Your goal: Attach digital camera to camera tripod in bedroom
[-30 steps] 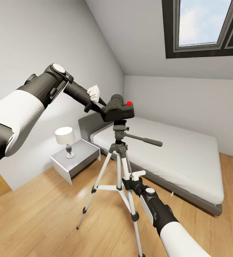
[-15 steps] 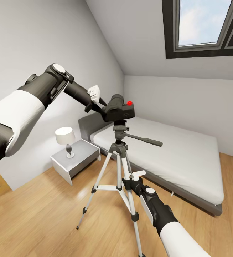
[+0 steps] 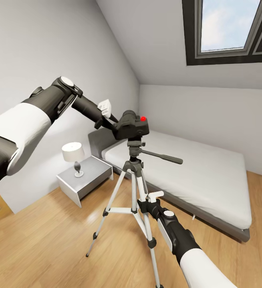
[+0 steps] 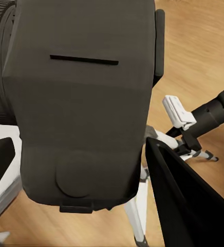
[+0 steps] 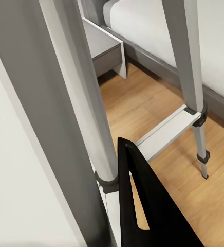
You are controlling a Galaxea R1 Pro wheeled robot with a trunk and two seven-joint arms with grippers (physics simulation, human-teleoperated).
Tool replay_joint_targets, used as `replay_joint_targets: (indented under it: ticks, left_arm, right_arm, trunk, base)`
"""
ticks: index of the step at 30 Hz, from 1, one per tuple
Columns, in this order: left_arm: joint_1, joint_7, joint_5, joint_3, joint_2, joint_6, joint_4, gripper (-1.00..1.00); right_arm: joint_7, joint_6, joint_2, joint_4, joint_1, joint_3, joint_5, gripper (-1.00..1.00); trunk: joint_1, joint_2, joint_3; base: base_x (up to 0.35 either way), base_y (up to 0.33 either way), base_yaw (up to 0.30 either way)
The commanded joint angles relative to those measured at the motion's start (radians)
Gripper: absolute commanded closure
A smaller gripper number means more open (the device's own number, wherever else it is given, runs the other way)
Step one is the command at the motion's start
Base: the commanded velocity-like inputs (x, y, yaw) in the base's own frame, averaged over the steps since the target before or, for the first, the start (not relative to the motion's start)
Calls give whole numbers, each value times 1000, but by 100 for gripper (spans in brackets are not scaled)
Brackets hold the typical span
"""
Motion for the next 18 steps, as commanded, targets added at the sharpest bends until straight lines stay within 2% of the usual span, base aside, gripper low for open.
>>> replay_joint_targets:
  ticks: [1,9,18]
  left_arm:
    - [-1,-5,-6,3,0,10,1,100]
    - [-1,-2,-7,4,-2,12,11,100]
    - [-1,43,-6,5,-15,23,12,100]
  right_arm:
    - [3,5,1,2,0,1,59,100]
    - [6,5,1,2,0,1,59,100]
    - [8,5,1,2,0,1,59,100]
  trunk:
    - [1,-1,-2]
    - [1,-1,-2]
    - [1,-1,-2]
  base:
    - [0,0,0]
    - [0,0,0]
    - [0,0,0]
